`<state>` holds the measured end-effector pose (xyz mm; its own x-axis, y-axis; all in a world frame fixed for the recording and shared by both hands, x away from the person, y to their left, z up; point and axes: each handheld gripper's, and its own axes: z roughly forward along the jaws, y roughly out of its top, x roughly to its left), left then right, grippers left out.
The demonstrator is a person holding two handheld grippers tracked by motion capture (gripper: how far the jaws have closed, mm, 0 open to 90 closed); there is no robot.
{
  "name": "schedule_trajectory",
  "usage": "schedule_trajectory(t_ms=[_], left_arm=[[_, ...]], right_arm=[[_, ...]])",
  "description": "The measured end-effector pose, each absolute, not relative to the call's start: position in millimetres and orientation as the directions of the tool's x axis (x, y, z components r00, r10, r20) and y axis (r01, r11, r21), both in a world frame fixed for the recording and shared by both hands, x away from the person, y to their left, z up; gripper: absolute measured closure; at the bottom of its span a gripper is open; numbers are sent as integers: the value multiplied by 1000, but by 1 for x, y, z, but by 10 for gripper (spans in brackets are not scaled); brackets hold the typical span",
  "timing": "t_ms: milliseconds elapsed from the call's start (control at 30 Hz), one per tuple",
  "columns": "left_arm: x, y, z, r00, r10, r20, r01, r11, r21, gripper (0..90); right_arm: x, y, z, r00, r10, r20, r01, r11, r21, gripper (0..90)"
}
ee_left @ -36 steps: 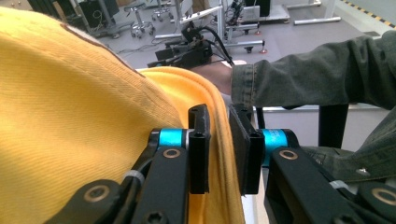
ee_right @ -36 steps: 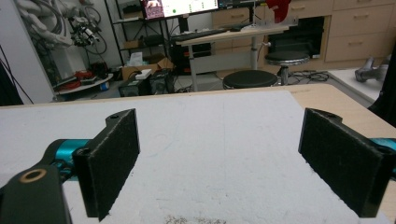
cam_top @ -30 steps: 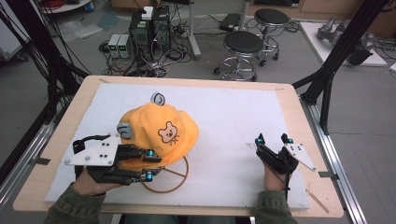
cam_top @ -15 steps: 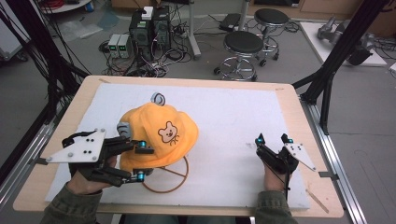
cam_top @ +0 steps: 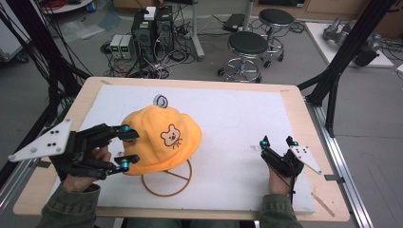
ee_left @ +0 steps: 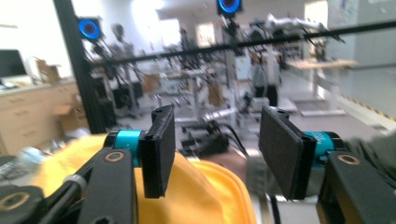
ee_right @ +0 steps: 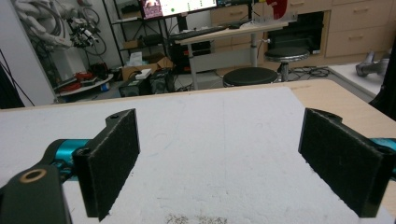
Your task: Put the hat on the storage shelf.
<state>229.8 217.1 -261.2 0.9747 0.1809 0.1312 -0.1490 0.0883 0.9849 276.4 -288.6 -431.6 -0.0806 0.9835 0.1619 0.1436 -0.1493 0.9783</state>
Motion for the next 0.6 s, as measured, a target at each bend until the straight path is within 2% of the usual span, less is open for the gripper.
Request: schedule_trajectory(t_ms=[200,367,600], left_arm=[[236,237,-258,938,331,99,-165,176,971,414],[245,250,-259,923,380,58,-152,222,963,426],[247,260,-262,890,453,47,-162,218,963,408]], right_arm=[[276,-289,-432,-80,983,164,141,-152,978,114],[276,-289,-432,-78,983,164,141,-152,978,114],[277,-289,-432,-78,984,162,147,-149,978,114]])
